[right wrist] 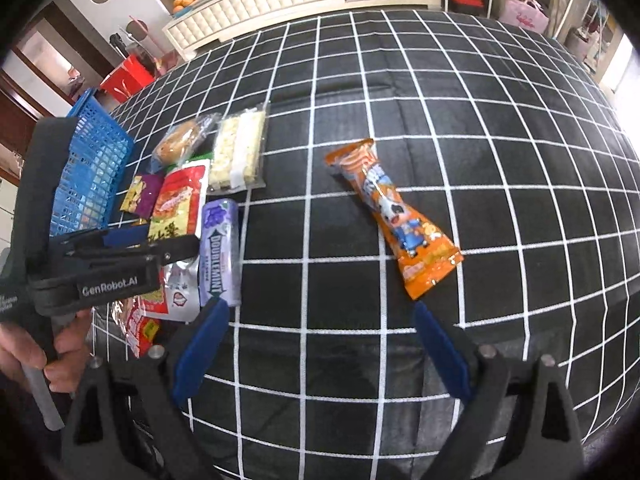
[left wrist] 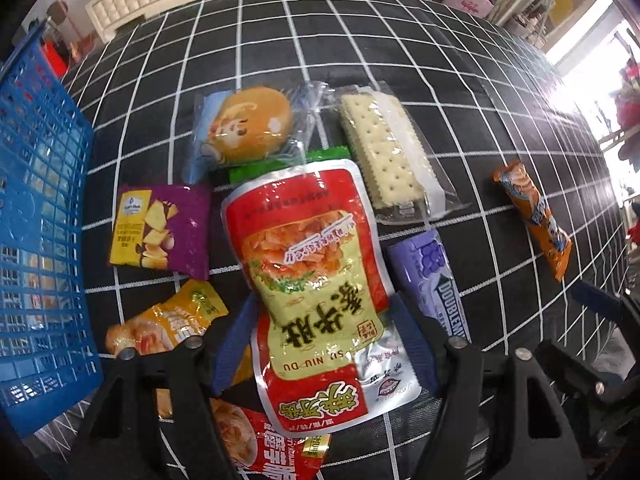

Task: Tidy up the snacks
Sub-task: 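Move the left gripper back over the snack pile and grasp the red chip bag, then lift the red chip bag with the left gripper while the right gripper grasps the green cracker pack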

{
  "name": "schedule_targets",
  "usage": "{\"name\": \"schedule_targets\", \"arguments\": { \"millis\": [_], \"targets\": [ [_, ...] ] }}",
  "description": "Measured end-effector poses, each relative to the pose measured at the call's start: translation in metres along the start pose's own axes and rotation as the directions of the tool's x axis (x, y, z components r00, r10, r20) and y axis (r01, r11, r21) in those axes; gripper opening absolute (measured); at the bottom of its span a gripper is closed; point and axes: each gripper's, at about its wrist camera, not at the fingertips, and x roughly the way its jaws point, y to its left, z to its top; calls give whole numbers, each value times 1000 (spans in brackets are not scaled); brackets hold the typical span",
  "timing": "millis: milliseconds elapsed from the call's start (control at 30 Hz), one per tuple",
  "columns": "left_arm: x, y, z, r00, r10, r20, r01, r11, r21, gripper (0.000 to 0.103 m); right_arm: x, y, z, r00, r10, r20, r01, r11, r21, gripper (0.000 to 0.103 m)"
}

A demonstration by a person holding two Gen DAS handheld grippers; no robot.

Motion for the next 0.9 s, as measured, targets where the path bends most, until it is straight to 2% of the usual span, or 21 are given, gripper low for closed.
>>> {"name": "schedule_targets", "arguments": {
  "millis": [133,200,400,500,533,567,700,900],
  "targets": [
    [-9,-10,0,1000,15,10,-15,1000,25,50,1,0,-3,1000,1,-8,-1,1000,3,96],
    [-17,-10,-1,1000,3,14,-4,1000,28,39,1,0,-4,1000,5,-11,-5,1000,4,96],
    [-35,-16,-13,998,-21,52,18,998,53,28,1,13,-6,1000,13,-21,-13,1000,3,96],
    [-50,-13,-20,996,-58,67,54,997,52,22,-2,20,-6,1000,3,-20,-3,1000,-16,96],
    [-58,-12,-23,994,-78,76,73,995,64,16,-5,22,-6,1000,1,-17,-2,1000,-19,96],
    [-63,-12,-25,992,-90,84,84,994,68,14,-6,23,-5,1000,1,-15,-2,1000,-19,96],
    [-90,-15,-32,985,-122,123,112,990,82,11,-11,30,-1,1000,20,-9,-20,1000,0,96],
    [-119,15,-46,974,-147,171,134,987,87,9,-16,46,1,999,35,-6,-35,999,-8,96]
  ]
}}
